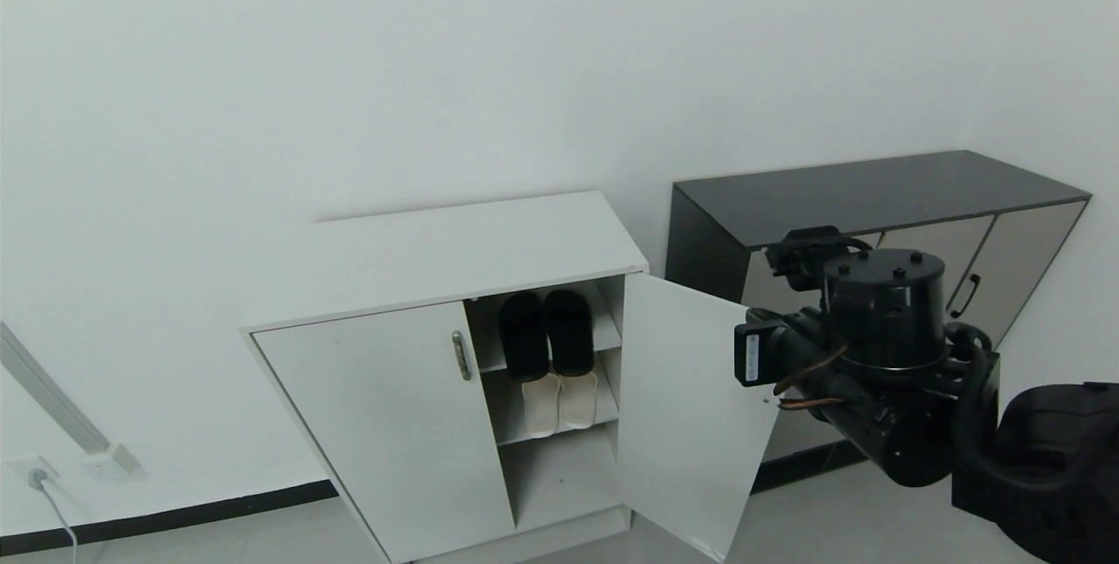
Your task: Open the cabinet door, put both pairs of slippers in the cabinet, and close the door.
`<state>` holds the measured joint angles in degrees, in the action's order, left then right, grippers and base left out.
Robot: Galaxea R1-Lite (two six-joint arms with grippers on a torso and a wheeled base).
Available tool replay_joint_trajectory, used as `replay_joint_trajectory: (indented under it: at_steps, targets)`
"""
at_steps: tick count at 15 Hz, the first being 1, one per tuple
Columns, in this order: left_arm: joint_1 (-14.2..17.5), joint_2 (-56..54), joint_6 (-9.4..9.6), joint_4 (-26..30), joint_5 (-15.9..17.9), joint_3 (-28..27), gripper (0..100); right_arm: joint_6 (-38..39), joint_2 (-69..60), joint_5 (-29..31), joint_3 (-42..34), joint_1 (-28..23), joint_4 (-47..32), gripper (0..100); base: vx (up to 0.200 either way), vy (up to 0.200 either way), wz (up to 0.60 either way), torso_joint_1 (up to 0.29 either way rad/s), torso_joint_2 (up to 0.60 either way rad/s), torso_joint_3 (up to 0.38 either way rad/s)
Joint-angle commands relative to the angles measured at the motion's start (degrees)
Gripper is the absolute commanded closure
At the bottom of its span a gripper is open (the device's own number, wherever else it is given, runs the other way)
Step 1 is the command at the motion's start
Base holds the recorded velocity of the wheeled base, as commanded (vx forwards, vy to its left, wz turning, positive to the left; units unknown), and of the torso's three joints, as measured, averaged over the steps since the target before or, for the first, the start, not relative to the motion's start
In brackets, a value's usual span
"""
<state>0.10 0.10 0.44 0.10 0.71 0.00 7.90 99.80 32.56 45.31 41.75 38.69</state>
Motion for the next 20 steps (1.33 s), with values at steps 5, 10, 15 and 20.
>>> replay_joint_trajectory:
  at_steps: [5,10,15,20]
  targets:
    - [0.0,0.0,0.00,0.0,0.1,0.0,100,0.2,1.8,-0.3,1.3,-3.0,0.0,100,0.000,0.000,0.00,0.000,0.00,0.000]
    - [0.1,0.0,-0.09,0.0,0.0,0.0,100,0.1,5.1,-2.3,3.6,-7.7,0.0,100,0.000,0.000,0.00,0.000,0.00,0.000]
    - [0.0,0.0,-0.26,0.0,0.0,0.0,100,0.1,11.1,-3.3,10.7,-13.0,-0.3,100,-0.120,0.000,0.00,0.004,0.00,-0.001]
    - [0.0,0.0,-0.26,0.0,0.0,0.0,100,1.2,16.1,-7.6,21.3,-18.8,-7.1,100,0.000,0.000,0.00,0.000,0.00,0.000]
